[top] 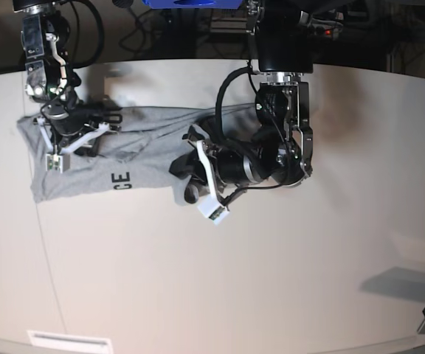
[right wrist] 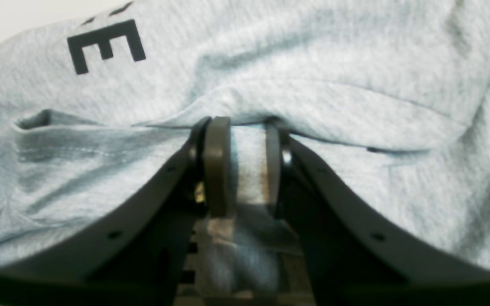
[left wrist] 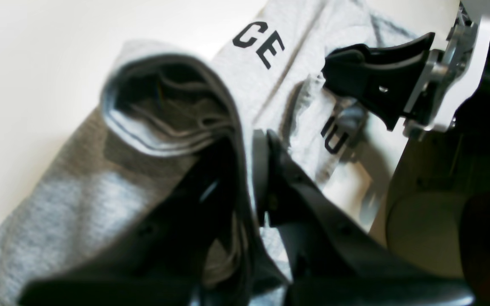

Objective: Fold the T-shirt properly
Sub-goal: 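Lift the strip end with the left gripper and fold it toward the right gripper, then lower the folded end onto the strip and open the left gripper, then release the right gripper and press the folded layers flat with both grippers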

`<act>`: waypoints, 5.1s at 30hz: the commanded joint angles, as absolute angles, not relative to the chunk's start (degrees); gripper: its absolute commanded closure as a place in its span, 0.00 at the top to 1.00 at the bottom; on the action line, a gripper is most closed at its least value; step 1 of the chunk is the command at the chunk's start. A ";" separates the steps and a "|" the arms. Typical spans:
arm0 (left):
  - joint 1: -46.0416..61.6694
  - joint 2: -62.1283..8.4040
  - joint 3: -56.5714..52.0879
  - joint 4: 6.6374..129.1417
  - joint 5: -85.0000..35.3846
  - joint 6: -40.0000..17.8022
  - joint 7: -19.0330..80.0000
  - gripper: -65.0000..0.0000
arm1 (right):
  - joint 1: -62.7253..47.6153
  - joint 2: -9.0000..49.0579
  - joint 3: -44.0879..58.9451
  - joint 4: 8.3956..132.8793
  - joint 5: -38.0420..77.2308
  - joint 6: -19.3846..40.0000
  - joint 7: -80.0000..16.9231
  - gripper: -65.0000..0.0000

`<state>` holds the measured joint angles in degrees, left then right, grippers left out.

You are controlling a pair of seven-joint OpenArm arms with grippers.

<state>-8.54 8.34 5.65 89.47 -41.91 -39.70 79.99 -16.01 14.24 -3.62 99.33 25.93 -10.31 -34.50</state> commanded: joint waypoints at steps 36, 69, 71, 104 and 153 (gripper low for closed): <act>-9.54 9.00 12.26 86.73 -44.09 -40.00 71.25 0.30 | -15.69 14.81 -3.30 99.74 25.89 -10.24 -34.33 0.22; -3.82 -2.59 19.21 110.20 -25.98 -40.00 70.99 0.00 | -15.78 14.73 -3.65 98.15 25.89 -10.24 -34.07 0.22; -2.51 -2.51 19.21 110.20 -20.44 -40.00 70.99 0.00 | -15.78 14.73 -3.65 98.15 25.89 -10.24 -34.07 0.22; 0.92 -5.76 19.21 101.93 -6.11 -40.00 70.90 0.00 | -15.78 14.46 -3.74 108.44 25.89 -10.24 -34.07 0.22; -7.78 -0.13 -8.84 109.32 -32.40 -40.00 80.00 0.00 | -2.51 8.57 -28.70 100.97 25.98 -10.24 -44.09 0.23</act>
<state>-6.68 0.21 -8.75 108.55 -31.57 -39.94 81.08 -3.53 8.58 -29.19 99.90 25.91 -10.41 -45.36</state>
